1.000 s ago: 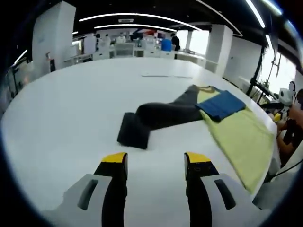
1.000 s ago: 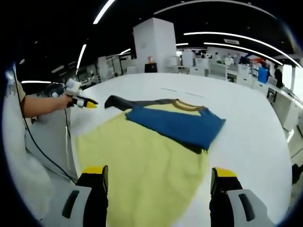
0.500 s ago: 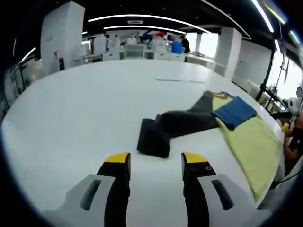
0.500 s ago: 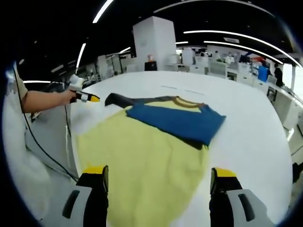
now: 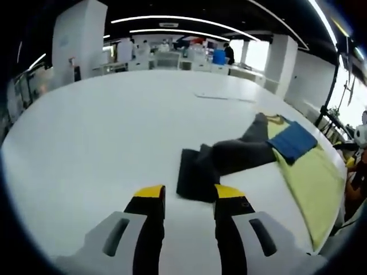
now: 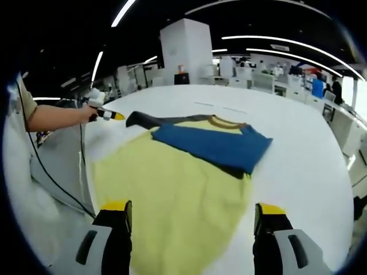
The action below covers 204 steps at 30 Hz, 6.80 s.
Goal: Fold the garment on the visible template until the final outline fits inside the template.
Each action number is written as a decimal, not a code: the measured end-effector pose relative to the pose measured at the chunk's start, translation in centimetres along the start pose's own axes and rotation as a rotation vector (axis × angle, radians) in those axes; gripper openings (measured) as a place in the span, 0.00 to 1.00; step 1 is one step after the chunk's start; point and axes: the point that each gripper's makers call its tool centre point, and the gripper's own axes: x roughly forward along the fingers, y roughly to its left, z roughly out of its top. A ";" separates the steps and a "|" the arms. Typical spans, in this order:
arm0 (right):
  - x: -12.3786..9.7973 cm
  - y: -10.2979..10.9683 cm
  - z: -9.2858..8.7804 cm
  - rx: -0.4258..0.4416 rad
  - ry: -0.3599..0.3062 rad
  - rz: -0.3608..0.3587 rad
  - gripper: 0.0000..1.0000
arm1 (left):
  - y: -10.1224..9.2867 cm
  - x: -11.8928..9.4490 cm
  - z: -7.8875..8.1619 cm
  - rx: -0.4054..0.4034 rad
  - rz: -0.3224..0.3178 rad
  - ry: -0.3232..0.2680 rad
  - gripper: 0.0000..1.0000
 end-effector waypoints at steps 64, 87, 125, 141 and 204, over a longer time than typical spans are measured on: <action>-0.8 -0.3 -1.3 0.008 0.029 -0.022 0.86 | 8.4 -2.6 -2.2 -0.101 0.287 0.051 0.00; -0.9 -0.3 -1.9 0.013 0.054 -0.029 0.86 | 6.8 0.8 0.9 0.000 0.188 0.032 0.21; -1.1 -0.5 -2.8 0.024 0.096 -0.056 0.85 | 8.3 1.4 2.4 0.059 0.233 0.044 0.00; -0.8 -0.4 -2.9 0.028 0.089 -0.050 0.85 | 12.2 0.5 4.0 -0.016 0.357 -0.057 0.00; -1.7 -0.5 -2.7 0.031 0.050 -0.030 0.84 | 8.5 -3.3 -1.8 -0.233 0.273 0.020 0.00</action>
